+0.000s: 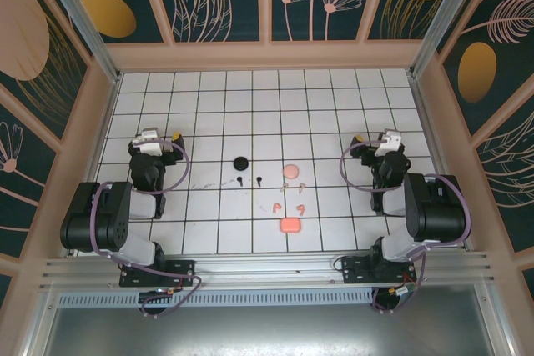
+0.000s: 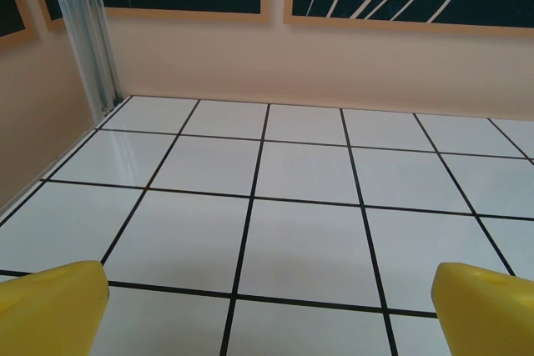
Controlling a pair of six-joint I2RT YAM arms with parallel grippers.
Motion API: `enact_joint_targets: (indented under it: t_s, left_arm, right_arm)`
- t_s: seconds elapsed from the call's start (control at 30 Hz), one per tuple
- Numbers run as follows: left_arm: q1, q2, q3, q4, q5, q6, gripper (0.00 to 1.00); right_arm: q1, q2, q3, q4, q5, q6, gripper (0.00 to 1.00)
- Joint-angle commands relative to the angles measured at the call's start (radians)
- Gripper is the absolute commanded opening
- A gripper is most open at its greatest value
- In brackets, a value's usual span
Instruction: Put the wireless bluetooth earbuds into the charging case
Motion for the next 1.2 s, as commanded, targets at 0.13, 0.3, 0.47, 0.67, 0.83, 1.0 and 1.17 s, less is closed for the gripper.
enact_joint_targets:
  t_s: [0.13,0.3,0.47,0.67,0.83,1.0,1.17]
  left_arm:
    - [0.004,-0.100,0.106,-0.254,0.027,0.000,0.88]
    - [0.004,-0.212,0.257,-0.550,-0.025,-0.095,0.94]
    - [0.004,-0.350,0.296,-0.709,0.024,-0.306,0.99]
    - [-0.004,-0.464,0.301,-0.853,0.189,-0.567,0.99]
    - [-0.064,-0.602,0.219,-0.905,0.247,-0.650,0.99]
    - [-0.150,-0.722,0.125,-0.965,0.257,-0.722,0.99]
    - [-0.198,-0.778,0.069,-0.976,0.238,-0.765,0.99]
  right_arm:
    - [0.043,-0.171,0.107,-0.288,0.188,0.056,0.99]
    - [0.042,-0.315,0.362,-0.862,0.204,0.391,0.99]
    - [0.072,-0.346,0.500,-1.173,0.024,0.473,0.99]
    - [0.357,-0.410,0.600,-1.542,0.113,0.500,0.93]
    - [0.591,-0.444,0.606,-1.766,0.175,0.673,0.86]
    - [0.846,-0.469,0.576,-1.865,0.227,0.876,0.85]
    - [1.083,-0.410,0.609,-1.973,0.332,1.082,0.85]
